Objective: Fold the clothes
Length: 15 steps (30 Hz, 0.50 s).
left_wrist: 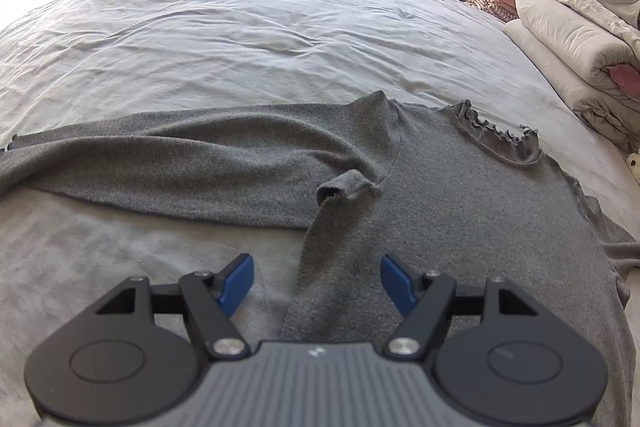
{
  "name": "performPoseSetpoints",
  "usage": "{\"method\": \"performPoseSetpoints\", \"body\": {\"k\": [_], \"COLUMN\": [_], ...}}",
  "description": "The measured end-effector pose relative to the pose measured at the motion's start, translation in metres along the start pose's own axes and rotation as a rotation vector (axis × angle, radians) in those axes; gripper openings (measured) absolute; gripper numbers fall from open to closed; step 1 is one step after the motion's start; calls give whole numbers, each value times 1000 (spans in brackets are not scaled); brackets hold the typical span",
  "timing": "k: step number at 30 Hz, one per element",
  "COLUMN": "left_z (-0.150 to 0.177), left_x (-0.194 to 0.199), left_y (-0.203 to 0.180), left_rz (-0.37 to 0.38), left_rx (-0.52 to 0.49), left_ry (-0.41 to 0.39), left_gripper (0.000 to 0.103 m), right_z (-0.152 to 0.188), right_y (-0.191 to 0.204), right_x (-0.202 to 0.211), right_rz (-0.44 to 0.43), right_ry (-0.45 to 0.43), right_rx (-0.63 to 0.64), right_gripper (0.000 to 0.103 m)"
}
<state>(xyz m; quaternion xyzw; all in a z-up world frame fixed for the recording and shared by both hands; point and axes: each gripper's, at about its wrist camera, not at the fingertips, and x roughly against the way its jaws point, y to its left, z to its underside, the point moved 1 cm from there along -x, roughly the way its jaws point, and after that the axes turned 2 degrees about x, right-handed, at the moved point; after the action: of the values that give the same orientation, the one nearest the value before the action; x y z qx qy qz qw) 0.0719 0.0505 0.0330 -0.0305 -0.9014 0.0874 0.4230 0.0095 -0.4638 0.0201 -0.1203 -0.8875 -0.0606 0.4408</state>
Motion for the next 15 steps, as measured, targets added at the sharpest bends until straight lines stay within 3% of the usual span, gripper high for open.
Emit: {"method": "performPoseSetpoints", "body": {"k": [1, 3, 4, 7, 11, 15], "left_z": [0, 0, -1, -4, -7, -10], "left_x": [0, 1, 2, 4, 7, 10], "left_y": [0, 2, 3, 5, 8, 14], "left_rz": [1, 3, 5, 13, 23, 29], "left_rx": [1, 6, 10, 28, 46, 77], "left_ry": [0, 2, 2, -1, -6, -7], "left_gripper": [71, 71, 71, 71, 71, 71], "right_z": [0, -5, -9, -25, -49, -82], "right_y": [3, 2, -2, -25, -20, 34], "right_x": [-4, 1, 8, 59, 123, 163], "right_rz": [18, 80, 104, 83, -72, -293], "right_ry": [-20, -49, -69, -227, -368, -395], "right_rx": [19, 12, -17, -154, -224, -180], "right_gripper": [67, 5, 10, 10, 10, 10]}}
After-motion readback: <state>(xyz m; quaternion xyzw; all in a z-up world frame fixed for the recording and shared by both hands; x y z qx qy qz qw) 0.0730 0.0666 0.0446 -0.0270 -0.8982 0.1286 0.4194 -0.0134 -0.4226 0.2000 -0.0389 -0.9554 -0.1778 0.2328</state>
